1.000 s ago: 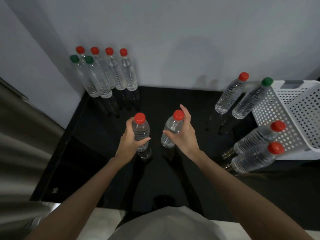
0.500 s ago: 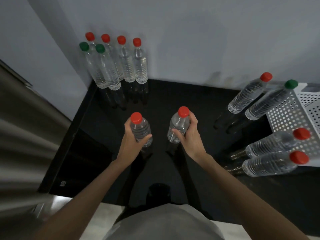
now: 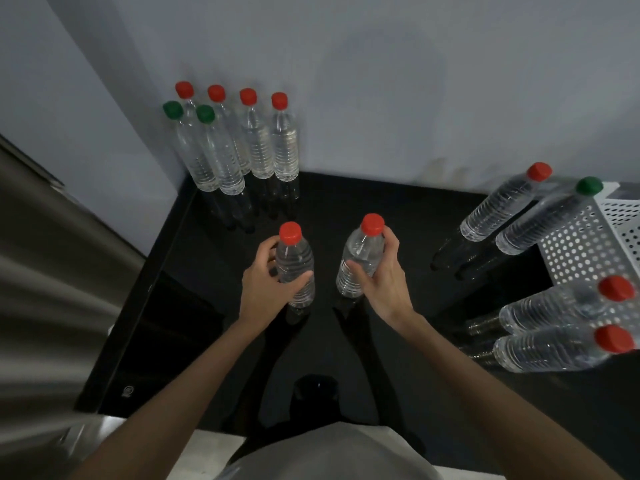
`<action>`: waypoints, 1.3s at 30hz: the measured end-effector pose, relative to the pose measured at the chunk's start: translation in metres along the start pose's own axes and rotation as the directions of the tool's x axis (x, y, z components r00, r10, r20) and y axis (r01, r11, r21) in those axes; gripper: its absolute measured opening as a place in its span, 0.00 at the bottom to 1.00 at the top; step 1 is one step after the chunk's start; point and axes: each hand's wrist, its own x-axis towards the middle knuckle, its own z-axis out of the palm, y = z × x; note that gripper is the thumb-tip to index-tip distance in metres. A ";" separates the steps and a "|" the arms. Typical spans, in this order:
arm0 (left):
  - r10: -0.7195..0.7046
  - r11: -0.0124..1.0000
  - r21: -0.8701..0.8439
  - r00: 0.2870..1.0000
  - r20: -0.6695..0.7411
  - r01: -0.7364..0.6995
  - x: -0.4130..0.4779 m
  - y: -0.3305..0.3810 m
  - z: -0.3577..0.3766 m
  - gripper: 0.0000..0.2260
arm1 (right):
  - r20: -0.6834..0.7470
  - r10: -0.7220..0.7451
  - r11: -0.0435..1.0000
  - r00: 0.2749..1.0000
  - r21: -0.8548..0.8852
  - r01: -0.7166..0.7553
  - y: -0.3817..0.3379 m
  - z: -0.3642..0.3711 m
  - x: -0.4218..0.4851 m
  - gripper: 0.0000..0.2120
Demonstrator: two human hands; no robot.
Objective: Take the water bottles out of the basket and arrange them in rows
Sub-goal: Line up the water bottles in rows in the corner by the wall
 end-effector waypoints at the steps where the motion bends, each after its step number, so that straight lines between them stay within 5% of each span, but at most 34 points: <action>1: 0.003 1.000 -0.007 1.000 -0.003 -0.003 0.007 0.002 0.000 0.32 | -0.006 -0.006 1.000 1.000 0.002 0.006 -0.004 -0.001 0.006 0.38; 24: 0.106 0.994 -0.025 0.994 0.008 -0.106 0.251 0.016 0.035 0.31 | -0.111 -0.017 0.999 0.994 0.032 0.021 -0.020 0.017 0.217 0.37; 39: 0.164 0.982 -0.092 0.986 0.009 -0.163 0.273 -0.005 0.055 0.31 | -0.081 0.000 0.993 0.997 0.115 0.009 0.009 0.045 0.252 0.37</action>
